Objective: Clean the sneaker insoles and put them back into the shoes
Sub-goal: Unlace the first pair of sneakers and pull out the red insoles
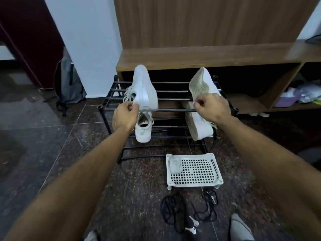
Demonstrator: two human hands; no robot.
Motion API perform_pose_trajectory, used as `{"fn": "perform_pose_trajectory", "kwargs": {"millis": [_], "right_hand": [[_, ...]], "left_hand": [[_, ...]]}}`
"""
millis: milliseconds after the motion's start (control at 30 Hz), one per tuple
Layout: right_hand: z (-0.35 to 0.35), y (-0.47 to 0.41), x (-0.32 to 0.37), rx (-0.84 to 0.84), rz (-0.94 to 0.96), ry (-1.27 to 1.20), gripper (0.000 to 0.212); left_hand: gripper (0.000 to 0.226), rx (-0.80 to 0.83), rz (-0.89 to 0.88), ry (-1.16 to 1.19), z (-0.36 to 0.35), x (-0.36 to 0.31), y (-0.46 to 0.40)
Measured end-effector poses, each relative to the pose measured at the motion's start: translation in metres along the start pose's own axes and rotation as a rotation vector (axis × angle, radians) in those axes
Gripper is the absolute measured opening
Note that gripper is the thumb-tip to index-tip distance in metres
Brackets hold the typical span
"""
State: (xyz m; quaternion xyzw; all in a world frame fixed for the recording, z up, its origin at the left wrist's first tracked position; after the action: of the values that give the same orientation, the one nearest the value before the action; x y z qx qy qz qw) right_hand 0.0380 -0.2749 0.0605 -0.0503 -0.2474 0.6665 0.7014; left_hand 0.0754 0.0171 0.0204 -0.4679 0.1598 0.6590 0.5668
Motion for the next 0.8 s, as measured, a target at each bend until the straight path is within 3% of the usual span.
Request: {"fn": "perform_pose_trajectory", "kwargs": {"millis": [100, 167, 233, 333, 500, 600, 667, 800], "right_hand": [[0.010, -0.024, -0.051, -0.165, -0.281, -0.012, 0.032], [0.006, -0.027, -0.092, -0.207, -0.560, -0.155, 0.044], [-0.014, -0.027, -0.120, -0.148, -0.783, -0.341, 0.058], [-0.046, -0.027, -0.129, -0.049, -0.896, -0.647, 0.077], [-0.069, -0.035, -0.097, 0.094, -0.851, -0.843, 0.065], [-0.077, -0.051, -0.067, 0.078, -0.751, -0.911, 0.055], [-0.070, -0.062, -0.047, 0.010, -0.611, -0.802, 0.059], [-0.027, -0.061, 0.003, 0.001, -0.138, -0.246, 0.064]], "left_hand": [[0.029, -0.032, 0.066, 0.011, -0.013, 0.004, -0.011], [0.028, -0.055, 0.114, 0.030, -0.021, 0.010, -0.017], [0.034, -0.026, 0.123, 0.055, -0.031, 0.014, -0.021], [0.037, 0.056, 0.110, 0.156, -0.043, 0.021, -0.029], [0.039, 0.234, 0.081, 0.286, -0.052, 0.007, -0.038], [0.033, 0.300, -0.071, 0.248, -0.056, -0.018, -0.045], [0.031, 0.321, -0.240, 0.113, -0.057, -0.040, -0.047], [0.038, 0.362, -0.577, -0.379, -0.048, -0.077, -0.033]]}}
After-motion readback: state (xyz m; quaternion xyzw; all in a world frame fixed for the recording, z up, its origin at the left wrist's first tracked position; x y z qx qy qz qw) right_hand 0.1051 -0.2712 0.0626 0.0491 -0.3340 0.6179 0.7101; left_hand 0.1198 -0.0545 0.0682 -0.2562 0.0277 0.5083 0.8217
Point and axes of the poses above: each hand's wrist, its own y-axis away from the middle knuckle, its own z-axis out of the back of the hand, x = y × z, the point moved 8 cm from there along -y, towards the middle knuckle, and after that the axes turned 7 degrees about -x, right-handed, at the moved point
